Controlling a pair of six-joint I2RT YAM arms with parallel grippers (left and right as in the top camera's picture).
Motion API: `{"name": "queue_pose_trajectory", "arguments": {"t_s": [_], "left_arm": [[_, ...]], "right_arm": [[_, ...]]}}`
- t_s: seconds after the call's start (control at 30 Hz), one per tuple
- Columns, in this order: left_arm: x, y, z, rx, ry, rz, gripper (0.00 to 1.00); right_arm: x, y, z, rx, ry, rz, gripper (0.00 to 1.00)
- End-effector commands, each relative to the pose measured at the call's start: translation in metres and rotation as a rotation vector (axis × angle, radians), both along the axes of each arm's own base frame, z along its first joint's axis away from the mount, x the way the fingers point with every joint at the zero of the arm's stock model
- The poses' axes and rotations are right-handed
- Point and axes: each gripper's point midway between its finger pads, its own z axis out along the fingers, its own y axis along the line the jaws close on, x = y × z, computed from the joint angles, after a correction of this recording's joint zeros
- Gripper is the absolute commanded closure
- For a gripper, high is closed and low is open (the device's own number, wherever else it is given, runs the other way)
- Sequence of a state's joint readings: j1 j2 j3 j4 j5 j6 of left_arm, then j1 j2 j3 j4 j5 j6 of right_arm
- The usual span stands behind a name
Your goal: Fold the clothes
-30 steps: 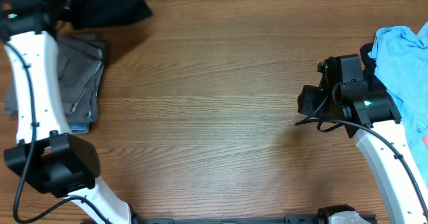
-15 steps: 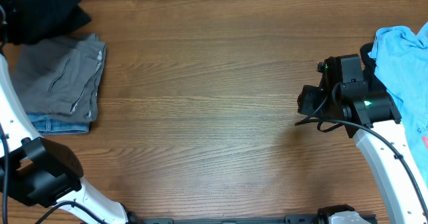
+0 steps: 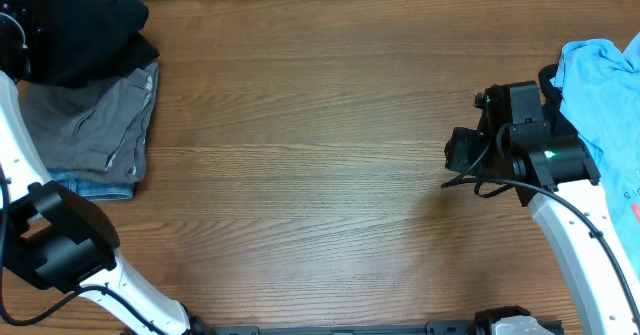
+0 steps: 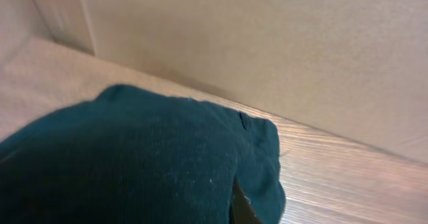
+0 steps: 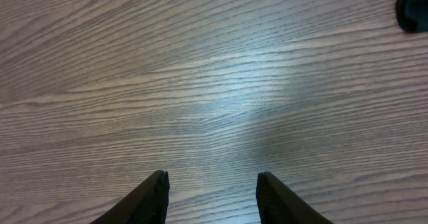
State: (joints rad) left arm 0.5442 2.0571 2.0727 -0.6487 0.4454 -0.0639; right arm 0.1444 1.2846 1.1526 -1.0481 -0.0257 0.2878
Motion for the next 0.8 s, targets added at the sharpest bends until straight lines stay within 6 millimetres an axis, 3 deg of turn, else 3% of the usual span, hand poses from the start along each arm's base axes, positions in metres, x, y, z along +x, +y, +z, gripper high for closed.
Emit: {"name": "queue_pose_trajectory", "arguments": {"t_s": [0.0,0.13,0.2,0.3,0.47,0.63,0.77], "left_arm": [[-0.015,0.009,0.001,-0.198,0.022,0.13,0.96],[-0.022,0.005,-0.036,-0.268,0.133,0.148,0.85],[-0.027,0.002,-0.066,-0.335,0.219,0.167,0.9],[-0.032,-0.013,-0.095,-0.457,0.303,0.142,0.96],[-0.039,-0.049,-0.091,-0.664,0.328,0.028,0.96],[-0.051,-0.057,-0.087,-0.826,0.374,0.072,0.96],[-0.052,-0.056,-0.067,-0.938,0.309,0.015,0.96]], "right_arm": [[0.002,-0.001,0.011,0.003,-0.037,-0.003,0.54],[0.002,-0.001,0.011,0.003,-0.036,-0.003,0.54],[0.002,-0.001,0.011,0.002,-0.034,-0.003,0.54],[0.001,-0.002,0.01,0.002,-0.031,-0.003,0.53],[0.002,-0.002,0.011,0.002,-0.034,-0.003,0.53],[0.0,-0.002,0.01,0.001,-0.029,-0.003,0.53],[-0.001,-0.002,0.009,-0.004,-0.022,0.005,0.53]]}}
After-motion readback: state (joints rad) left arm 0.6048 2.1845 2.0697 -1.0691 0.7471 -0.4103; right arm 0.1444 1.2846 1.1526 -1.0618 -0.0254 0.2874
